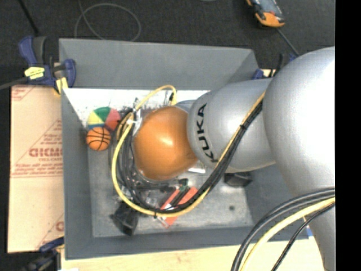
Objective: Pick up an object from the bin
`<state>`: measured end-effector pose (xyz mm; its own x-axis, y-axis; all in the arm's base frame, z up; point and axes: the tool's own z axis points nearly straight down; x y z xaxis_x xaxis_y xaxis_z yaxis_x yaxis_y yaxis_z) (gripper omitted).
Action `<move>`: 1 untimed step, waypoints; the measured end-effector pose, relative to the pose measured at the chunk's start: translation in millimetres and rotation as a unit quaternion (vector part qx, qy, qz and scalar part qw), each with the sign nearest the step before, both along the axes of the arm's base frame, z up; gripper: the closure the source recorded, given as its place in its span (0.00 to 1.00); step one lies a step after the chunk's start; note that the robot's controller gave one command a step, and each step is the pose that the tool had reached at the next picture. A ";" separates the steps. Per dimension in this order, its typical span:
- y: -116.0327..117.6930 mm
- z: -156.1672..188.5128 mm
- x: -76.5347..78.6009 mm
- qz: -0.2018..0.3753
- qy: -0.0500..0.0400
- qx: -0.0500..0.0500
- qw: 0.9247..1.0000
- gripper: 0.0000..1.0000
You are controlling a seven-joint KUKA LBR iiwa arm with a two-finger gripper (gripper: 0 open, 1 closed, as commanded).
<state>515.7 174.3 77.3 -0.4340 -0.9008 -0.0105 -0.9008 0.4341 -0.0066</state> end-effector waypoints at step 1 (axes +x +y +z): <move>-1.3 15.8 -2.7 0.000 0.006 -0.003 1.000 1.00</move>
Offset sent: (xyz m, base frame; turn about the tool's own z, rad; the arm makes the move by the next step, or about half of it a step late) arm -0.0001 0.0002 0.0166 0.0000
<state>513.0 173.1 93.2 -0.4335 -0.9012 0.0005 -0.9012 0.4335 0.0023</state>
